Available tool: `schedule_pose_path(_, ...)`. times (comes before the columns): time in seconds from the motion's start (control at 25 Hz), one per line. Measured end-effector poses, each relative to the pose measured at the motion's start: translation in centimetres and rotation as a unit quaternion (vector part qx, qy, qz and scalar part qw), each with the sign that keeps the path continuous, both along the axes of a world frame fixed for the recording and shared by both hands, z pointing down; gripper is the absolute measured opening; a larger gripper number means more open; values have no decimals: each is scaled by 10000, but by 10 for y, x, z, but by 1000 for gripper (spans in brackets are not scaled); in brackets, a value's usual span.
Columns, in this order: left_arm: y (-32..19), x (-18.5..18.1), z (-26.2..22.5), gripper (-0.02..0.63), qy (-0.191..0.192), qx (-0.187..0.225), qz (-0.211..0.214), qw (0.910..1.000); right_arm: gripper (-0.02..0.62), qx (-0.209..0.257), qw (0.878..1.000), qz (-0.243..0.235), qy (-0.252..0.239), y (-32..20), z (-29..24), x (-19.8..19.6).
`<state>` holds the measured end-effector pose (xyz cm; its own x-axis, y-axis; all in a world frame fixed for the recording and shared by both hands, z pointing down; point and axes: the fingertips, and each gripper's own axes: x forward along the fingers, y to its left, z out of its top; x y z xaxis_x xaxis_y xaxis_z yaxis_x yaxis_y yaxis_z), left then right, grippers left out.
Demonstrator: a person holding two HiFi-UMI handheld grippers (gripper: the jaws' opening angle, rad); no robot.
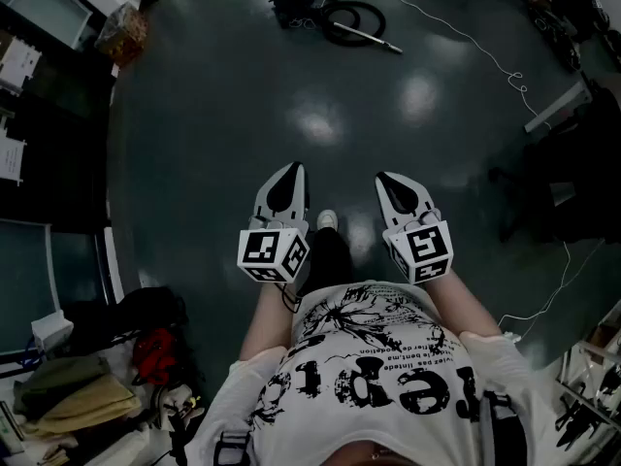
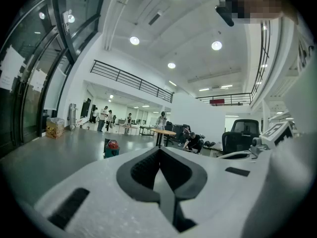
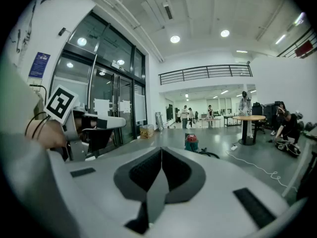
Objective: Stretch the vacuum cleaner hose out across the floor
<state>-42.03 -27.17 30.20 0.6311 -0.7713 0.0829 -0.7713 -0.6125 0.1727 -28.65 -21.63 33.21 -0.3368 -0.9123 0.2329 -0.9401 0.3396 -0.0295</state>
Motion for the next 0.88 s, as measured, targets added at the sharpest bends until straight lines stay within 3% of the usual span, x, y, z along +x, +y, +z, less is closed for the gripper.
schedule_pose_path(0.4,-225,-71,-20,5,315,54,57,9995,6,42,9975,-283,649,-193,-25,-69)
schedule_pose_path(0.56,-309,-103,-22,5,91,219,-62,9997,6,29,9975,-155,683,-266,-22,-87)
schedule_pose_path(0.72,-364,-100,-2,5,150,8,3,9999,6,-168,9985,-66,520,-324,-7,-86)
schedule_pose_path(0.88,-422,-89,28,5,-171,-205,-29,9996,6,-425,9979,-49,476,-382,21,-69)
